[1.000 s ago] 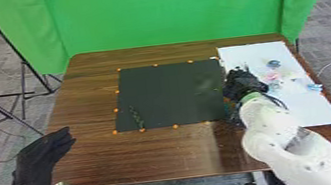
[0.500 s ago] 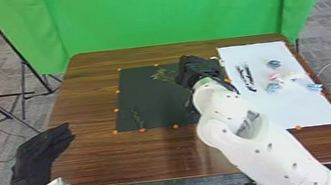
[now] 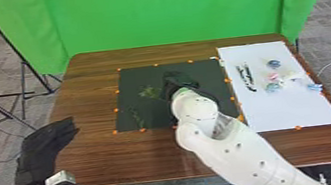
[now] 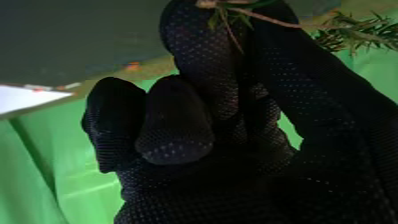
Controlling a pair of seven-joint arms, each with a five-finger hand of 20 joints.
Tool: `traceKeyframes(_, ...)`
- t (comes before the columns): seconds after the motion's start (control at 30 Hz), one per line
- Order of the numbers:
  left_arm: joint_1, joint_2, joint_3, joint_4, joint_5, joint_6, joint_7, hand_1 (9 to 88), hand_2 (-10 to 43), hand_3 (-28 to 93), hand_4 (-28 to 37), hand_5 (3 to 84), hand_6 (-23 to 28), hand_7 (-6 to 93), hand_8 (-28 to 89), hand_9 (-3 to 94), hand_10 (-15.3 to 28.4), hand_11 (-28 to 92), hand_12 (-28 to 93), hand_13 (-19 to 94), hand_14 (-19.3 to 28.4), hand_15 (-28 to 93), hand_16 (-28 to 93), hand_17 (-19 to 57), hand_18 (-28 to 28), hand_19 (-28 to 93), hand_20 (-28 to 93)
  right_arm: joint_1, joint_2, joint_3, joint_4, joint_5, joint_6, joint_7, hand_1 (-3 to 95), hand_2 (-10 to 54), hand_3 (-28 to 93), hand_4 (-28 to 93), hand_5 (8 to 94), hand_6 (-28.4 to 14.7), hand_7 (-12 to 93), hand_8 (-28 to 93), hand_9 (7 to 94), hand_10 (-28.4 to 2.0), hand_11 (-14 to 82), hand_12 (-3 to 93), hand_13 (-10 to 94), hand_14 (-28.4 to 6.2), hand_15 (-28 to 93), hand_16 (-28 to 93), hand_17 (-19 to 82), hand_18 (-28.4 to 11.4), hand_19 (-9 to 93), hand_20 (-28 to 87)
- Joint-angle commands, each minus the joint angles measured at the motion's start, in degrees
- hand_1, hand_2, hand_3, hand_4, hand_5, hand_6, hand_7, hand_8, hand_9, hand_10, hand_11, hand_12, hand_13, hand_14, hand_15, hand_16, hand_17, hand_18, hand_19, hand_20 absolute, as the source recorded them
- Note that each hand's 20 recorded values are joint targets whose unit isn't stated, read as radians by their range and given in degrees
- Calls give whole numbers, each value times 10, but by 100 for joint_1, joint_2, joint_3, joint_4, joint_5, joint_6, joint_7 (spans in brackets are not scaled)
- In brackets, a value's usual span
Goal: Arrange flowers
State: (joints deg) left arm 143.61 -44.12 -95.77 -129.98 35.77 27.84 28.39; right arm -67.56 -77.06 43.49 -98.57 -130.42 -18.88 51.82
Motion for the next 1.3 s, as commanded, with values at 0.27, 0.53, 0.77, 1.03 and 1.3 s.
traceKeyframes(0.27,-20,-59,-22,8,102,-130,-131,278,62,808,-185,532,153,206,-104,429,225,374,101,279,279,650,-141,-81,234,604,137,-118,-102,-43,154,71,-533,360,487,-44,755,-256,755,-38,425,195,854,-160,434,261,818,-106,760,285,631,-196,932,428)
traceKeyframes(0.53,58,-35,-40,-11,67,-74,-80,278,62,810,-183,532,153,206,-104,429,225,375,101,279,278,650,-142,-80,234,603,137,-128,-135,-23,61,132,-922,423,468,-67,735,-242,750,-44,421,204,843,-164,440,268,810,-107,762,292,630,-189,932,419)
traceKeyframes(0.77,47,-64,-56,-20,105,-75,-141,280,62,811,-182,532,153,206,-103,430,225,376,101,278,279,650,-142,-80,234,604,137,-104,-159,-30,-20,177,-1080,455,427,-57,733,-231,740,-55,412,201,825,-172,447,270,803,-111,760,298,629,-188,932,411)
traceKeyframes(1.03,115,-72,-70,-43,103,-67,-132,280,62,814,-177,532,153,206,-103,429,226,374,100,278,278,650,-142,-80,234,604,137,-58,-103,-41,-131,195,-1137,435,382,-34,735,-223,743,-66,395,161,821,-177,447,269,801,-114,758,299,629,-188,932,404)
traceKeyframes(1.3,202,-112,-96,-72,97,-30,-126,281,62,815,-176,532,153,207,-104,430,226,374,100,279,278,650,-142,-81,234,604,136,-50,-45,-35,-269,235,-1243,430,363,-24,733,-209,742,-75,400,67,811,-180,450,268,795,-117,756,300,627,-186,932,388)
